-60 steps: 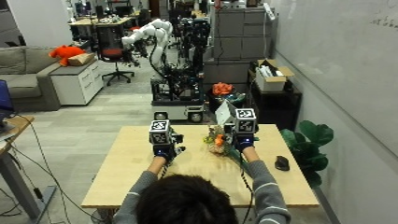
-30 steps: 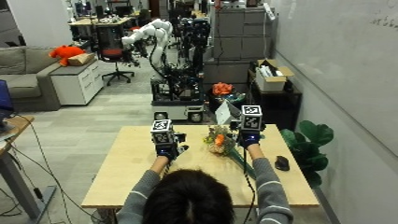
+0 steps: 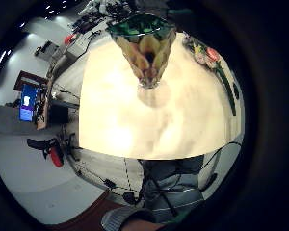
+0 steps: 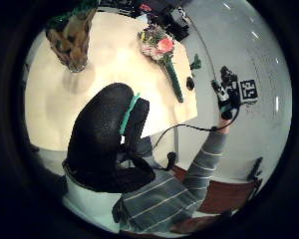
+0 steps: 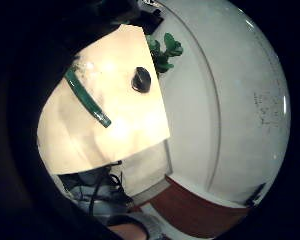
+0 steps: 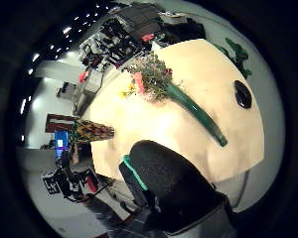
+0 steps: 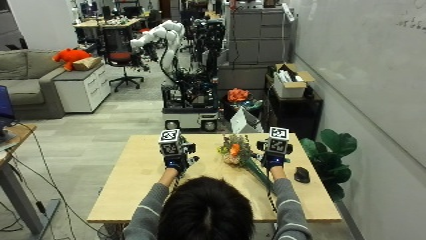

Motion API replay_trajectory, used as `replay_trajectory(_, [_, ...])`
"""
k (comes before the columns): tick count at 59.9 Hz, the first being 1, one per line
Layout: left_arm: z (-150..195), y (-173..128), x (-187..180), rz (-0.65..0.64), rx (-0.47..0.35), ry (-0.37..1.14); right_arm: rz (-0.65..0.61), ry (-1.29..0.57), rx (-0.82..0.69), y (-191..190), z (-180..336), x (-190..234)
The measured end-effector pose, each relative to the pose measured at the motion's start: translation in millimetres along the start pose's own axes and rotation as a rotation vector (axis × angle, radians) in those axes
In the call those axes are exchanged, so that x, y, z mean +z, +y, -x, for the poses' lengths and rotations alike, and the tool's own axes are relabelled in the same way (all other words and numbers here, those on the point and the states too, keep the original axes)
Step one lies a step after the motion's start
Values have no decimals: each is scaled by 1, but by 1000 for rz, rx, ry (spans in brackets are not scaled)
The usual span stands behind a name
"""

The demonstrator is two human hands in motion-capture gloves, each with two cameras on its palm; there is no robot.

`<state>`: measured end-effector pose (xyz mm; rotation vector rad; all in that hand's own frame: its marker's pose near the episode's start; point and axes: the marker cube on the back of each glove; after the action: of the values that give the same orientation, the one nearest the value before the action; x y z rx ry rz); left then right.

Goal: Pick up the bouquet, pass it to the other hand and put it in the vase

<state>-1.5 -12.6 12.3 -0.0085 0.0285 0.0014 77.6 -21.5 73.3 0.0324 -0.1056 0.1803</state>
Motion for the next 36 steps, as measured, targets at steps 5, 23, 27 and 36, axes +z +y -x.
replay_trajectory(5, [4, 0, 2, 10, -8, -11, -50, -14, 15, 33, -4, 6])
replay_trajectory(23, [13, -11, 21, 49, -16, -22, 300, -76, 76, 48, -33, 143])
replay_trajectory(27, [13, -12, 21, 39, -15, -25, 365, -154, -5, 54, -29, 150])
replay_trajectory(36, [12, -12, 24, 49, -12, -12, 365, -125, 93, 49, -38, 157])
